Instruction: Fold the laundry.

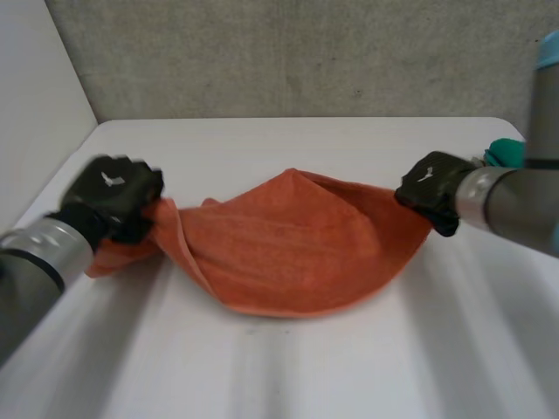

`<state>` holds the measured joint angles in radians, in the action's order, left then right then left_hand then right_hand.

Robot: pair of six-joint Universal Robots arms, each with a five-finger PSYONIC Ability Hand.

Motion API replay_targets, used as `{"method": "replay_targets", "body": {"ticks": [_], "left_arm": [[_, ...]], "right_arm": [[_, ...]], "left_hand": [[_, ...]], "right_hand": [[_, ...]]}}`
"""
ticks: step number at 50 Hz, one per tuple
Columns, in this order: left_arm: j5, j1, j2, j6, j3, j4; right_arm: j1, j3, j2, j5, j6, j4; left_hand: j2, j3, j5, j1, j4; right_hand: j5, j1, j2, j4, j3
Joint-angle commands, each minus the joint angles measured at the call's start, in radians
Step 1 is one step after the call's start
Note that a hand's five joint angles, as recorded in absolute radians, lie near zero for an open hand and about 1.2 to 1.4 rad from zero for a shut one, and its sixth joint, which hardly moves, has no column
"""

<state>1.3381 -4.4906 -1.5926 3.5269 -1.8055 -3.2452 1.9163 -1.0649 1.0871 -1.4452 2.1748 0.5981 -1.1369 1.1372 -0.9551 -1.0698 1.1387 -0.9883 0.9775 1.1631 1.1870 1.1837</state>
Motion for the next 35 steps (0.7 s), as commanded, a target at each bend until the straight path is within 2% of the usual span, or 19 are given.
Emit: {"method": "replay_targets", "body": {"ticks": [1, 5, 8, 11, 15, 19, 21, 24, 25, 29, 35], "left_arm": [[-0.007, -0.070, 0.062, -0.236, 0.037, 0.028], [-0.007, -0.065, 0.034, -0.237, 0.026, 0.048], [0.003, -0.065, -0.061, -0.232, 0.032, 0.051], [0.004, -0.070, -0.174, -0.212, 0.067, 0.056], [0.006, -0.067, -0.286, -0.181, 0.124, 0.064], [0.012, -0.064, -0.333, -0.171, 0.150, 0.067], [0.015, -0.064, -0.333, -0.171, 0.152, 0.064], [0.018, -0.062, -0.330, -0.172, 0.163, 0.059], [0.018, -0.062, -0.326, -0.177, 0.167, 0.061], [0.023, -0.061, -0.325, -0.180, 0.189, 0.062], [0.023, -0.055, -0.326, -0.177, 0.190, 0.064]], "right_arm": [[-0.020, -0.157, 0.233, 0.019, 0.096, 0.062], [-0.014, -0.271, 0.252, 0.022, 0.071, 0.065], [-0.014, -0.308, 0.235, 0.012, 0.048, 0.062], [-0.013, -0.311, 0.156, 0.015, 0.031, 0.048], [-0.002, -0.277, 0.063, 0.020, 0.086, -0.026], [0.000, -0.320, 0.054, 0.058, 0.192, -0.173], [-0.002, -0.387, 0.077, 0.122, 0.218, -0.252], [-0.002, -0.464, 0.157, 0.198, 0.220, -0.326], [-0.005, -0.518, 0.224, 0.244, 0.218, -0.374], [0.000, -0.637, 0.342, 0.339, 0.192, -0.496], [0.000, -0.727, 0.364, 0.353, 0.053, -0.558]], "left_hand": [[-0.183, 0.183, -0.191, -0.250, 0.182], [-0.178, 0.177, -0.185, -0.245, 0.176], [-0.175, 0.174, -0.182, -0.242, 0.173], [-0.175, 0.174, -0.182, -0.242, 0.173], [-0.175, 0.174, -0.182, -0.242, 0.173], [-0.175, 0.174, -0.182, -0.242, 0.173], [-0.175, 0.174, -0.182, -0.242, 0.173], [-0.172, 0.171, -0.179, -0.239, 0.170], [-0.172, 0.171, -0.179, -0.239, 0.170], [-0.172, 0.171, -0.179, -0.239, 0.170], [-0.172, 0.171, -0.179, -0.239, 0.170]], "right_hand": [[-0.233, 0.419, 0.233, 0.209, 0.213], [-0.233, 0.419, 0.233, 0.209, 0.213], [-0.233, 0.419, 0.233, 0.209, 0.213], [-0.233, 0.419, 0.233, 0.209, 0.213], [-0.191, 0.376, 0.191, 0.167, 0.170], [0.296, -0.110, -0.296, -0.320, -0.316], [0.673, -0.488, -0.674, -0.698, -0.694], [0.857, -0.672, -0.857, -0.881, -0.878], [0.936, -0.751, -0.936, -0.960, -0.957], [0.928, -0.743, -0.929, -0.952, -0.949], [0.817, -0.631, -0.817, -0.841, -0.838]]}}
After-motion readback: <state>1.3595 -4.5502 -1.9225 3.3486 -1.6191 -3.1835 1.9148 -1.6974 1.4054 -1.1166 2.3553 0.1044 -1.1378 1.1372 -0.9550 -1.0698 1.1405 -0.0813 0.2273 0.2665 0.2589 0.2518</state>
